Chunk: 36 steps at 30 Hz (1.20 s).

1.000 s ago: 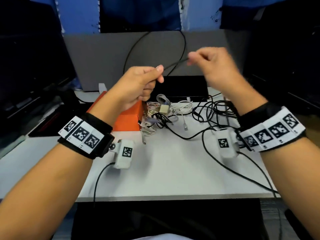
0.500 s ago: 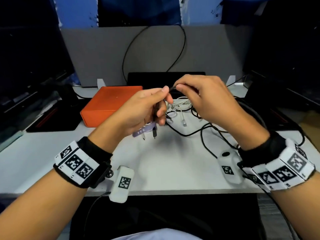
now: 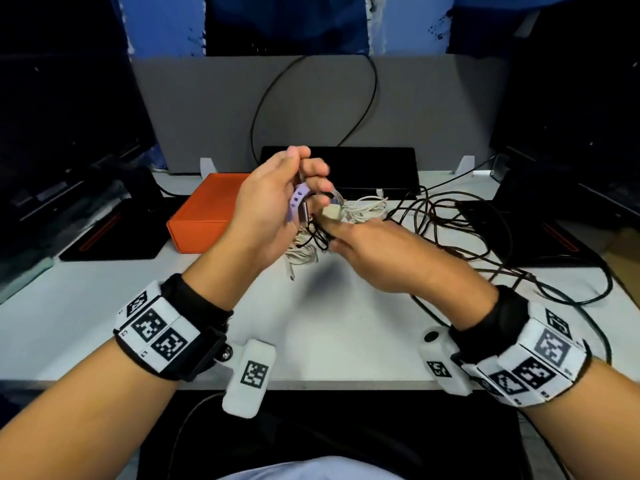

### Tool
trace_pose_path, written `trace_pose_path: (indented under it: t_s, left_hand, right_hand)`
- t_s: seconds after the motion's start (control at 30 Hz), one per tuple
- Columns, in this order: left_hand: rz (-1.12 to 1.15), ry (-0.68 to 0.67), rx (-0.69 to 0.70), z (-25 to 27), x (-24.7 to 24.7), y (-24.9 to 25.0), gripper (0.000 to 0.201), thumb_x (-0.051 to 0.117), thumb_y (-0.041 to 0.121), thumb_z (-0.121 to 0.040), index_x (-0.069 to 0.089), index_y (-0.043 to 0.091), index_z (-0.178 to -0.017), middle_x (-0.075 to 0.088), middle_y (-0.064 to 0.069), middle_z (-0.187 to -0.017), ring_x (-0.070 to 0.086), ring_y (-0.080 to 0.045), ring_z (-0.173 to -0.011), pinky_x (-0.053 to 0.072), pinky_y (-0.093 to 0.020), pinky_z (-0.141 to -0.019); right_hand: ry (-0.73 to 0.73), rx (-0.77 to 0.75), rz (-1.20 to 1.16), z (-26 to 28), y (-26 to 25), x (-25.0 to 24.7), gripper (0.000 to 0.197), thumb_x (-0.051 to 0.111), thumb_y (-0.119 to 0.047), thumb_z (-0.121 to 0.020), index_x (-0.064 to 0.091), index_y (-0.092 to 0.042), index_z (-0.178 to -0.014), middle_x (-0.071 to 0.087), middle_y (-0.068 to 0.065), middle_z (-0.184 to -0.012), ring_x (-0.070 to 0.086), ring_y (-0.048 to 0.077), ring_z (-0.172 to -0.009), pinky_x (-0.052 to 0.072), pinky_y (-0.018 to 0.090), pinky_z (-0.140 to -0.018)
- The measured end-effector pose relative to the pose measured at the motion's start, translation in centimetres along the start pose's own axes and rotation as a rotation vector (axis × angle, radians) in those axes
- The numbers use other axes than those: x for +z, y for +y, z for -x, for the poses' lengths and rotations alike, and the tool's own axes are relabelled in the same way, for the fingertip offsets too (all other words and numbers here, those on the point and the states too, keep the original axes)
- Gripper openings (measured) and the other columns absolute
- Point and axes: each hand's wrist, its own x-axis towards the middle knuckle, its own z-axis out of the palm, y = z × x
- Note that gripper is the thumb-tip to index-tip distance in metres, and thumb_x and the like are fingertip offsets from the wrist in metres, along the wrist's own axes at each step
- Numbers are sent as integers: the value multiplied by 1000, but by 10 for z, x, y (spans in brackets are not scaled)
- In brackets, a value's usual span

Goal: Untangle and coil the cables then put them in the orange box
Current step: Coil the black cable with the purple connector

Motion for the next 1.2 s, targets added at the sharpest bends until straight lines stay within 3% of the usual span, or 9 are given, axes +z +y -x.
trace_pose_path:
  t_s: [0.13, 0.23, 0.3, 0.43, 0.53, 0.7, 0.87, 1.0, 1.2]
  left_hand:
    - [-499, -32, 147, -4, -9, -5, 26, 34, 17, -113, 48, 0, -126, 75, -15, -103, 73, -31, -89, 60, -41, -84]
    - [-834, -65, 146, -1, -14, -7, 29, 39, 17, -111, 49, 6, -136, 71, -5, -119, 72, -2, -80, 55, -17, -73]
    - [-951, -50, 131, -1, -14, -10, 26, 43, 18, -110, 53, 9, -132, 71, 0, -117, 67, 7, -74, 54, -14, -66]
    - [-790, -35, -28, 0, -12, -13, 12, 50, 18, -108, 55, 7, -108, 75, 8, -80, 70, -8, -68, 58, -30, -69]
    - [-687, 9, -64, -3, -14, -12, 11, 54, 16, -106, 51, 12, -95, 78, 1, -87, 77, -29, -88, 53, -42, -75]
    - [-876, 20, -16, 3, -10, -12, 19, 57, 15, -104, 49, 13, -86, 70, 15, -61, 64, -4, -55, 41, -28, -54]
    - [-744, -150, -116, 6, -6, -5, 21, 49, 19, -108, 52, 0, -99, 75, -21, -81, 75, -40, -78, 56, -60, -81]
    - [-729, -188, -127, 5, -8, 0, 22, 46, 18, -109, 60, 1, -114, 75, -22, -83, 74, -34, -77, 61, -45, -78]
    - [-826, -380, -145, 13, -5, 0, 21, 42, 9, -109, 59, -3, -106, 77, -13, -87, 76, -29, -74, 51, -18, -59]
  right_hand:
    - [-91, -80, -63, 4, -1, -13, 18, 49, -39, -105, 60, -26, -112, 60, -5, -88, 57, 24, -89, 48, 40, -77]
    - [40, -107, -153, 6, 3, -30, 18, 56, -39, -102, 70, -28, -104, 68, -9, -85, 59, 11, -81, 51, 39, -79]
    - [94, -99, -191, 8, 4, -38, 15, 60, -38, -101, 73, -31, -101, 66, -12, -76, 57, 3, -75, 49, 35, -74]
    - [132, -89, -166, 15, 3, -45, 14, 63, -41, -99, 76, -39, -104, 59, -26, -67, 53, -6, -70, 42, 28, -68]
    - [13, -118, -108, 16, 0, -46, 19, 62, -44, -99, 72, -44, -115, 59, -24, -70, 54, -4, -73, 46, 30, -73]
    - [-30, -132, -71, 16, -3, -42, 21, 57, -42, -101, 73, -42, -115, 60, -14, -67, 53, 0, -66, 45, 32, -68]
    - [121, -22, -52, 18, 9, -54, 14, 61, -46, -98, 73, -40, -101, 62, -16, -77, 58, 12, -80, 48, 35, -71]
    - [38, -28, -30, 19, 3, -48, 13, 61, -45, -99, 73, -40, -99, 55, -16, -68, 52, 4, -72, 37, 30, -60]
    - [225, -8, -150, 15, 7, -48, 19, 66, -47, -94, 69, -30, -85, 63, -14, -71, 58, 8, -72, 46, 33, -65]
